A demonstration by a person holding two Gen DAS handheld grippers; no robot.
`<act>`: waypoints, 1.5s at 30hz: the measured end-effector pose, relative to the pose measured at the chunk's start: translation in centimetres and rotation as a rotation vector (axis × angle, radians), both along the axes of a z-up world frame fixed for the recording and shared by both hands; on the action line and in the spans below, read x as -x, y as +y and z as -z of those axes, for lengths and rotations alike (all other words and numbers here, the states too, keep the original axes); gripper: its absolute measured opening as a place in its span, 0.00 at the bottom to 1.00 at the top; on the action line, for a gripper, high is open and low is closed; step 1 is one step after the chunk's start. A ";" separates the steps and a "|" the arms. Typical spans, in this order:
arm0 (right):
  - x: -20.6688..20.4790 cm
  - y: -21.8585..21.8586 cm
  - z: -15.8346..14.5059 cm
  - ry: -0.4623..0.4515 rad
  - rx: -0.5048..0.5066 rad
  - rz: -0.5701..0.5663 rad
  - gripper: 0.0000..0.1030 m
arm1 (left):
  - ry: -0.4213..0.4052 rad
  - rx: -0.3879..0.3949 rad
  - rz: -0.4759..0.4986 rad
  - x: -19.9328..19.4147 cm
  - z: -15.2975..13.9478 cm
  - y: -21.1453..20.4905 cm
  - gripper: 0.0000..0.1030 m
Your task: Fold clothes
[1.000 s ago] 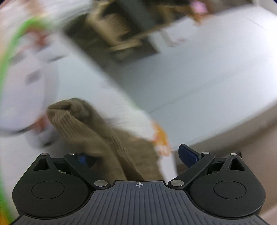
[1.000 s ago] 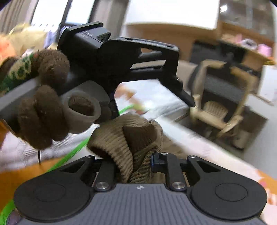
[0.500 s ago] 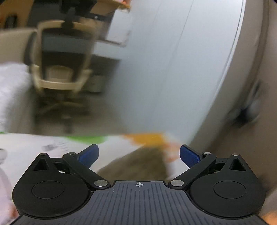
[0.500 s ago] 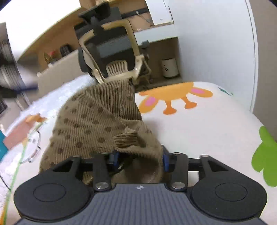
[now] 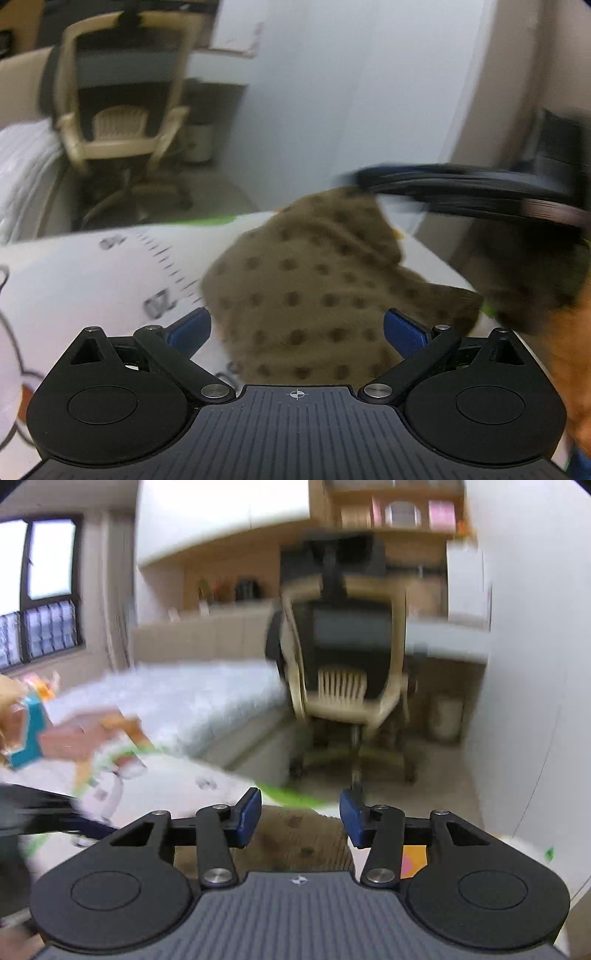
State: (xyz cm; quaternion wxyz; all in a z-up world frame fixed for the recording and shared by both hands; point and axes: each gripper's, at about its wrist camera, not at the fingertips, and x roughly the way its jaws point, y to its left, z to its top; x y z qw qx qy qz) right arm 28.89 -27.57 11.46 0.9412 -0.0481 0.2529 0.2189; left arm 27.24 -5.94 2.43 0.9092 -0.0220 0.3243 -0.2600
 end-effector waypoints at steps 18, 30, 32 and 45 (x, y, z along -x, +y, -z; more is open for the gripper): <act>18.6 -3.7 4.5 -0.185 0.461 -0.034 0.44 | -0.237 -0.320 0.072 10.3 3.8 -6.8 0.99; 18.9 0.5 2.1 -0.506 0.544 0.029 0.04 | -0.231 -0.210 0.125 9.5 3.0 -6.6 0.99; 20.3 0.4 2.7 -0.478 0.611 -0.002 0.04 | -0.213 -0.144 0.135 9.2 2.1 -5.5 0.99; 20.8 -4.7 4.1 -0.142 0.394 0.029 0.28 | -0.156 -0.169 0.046 11.1 3.7 -4.4 0.99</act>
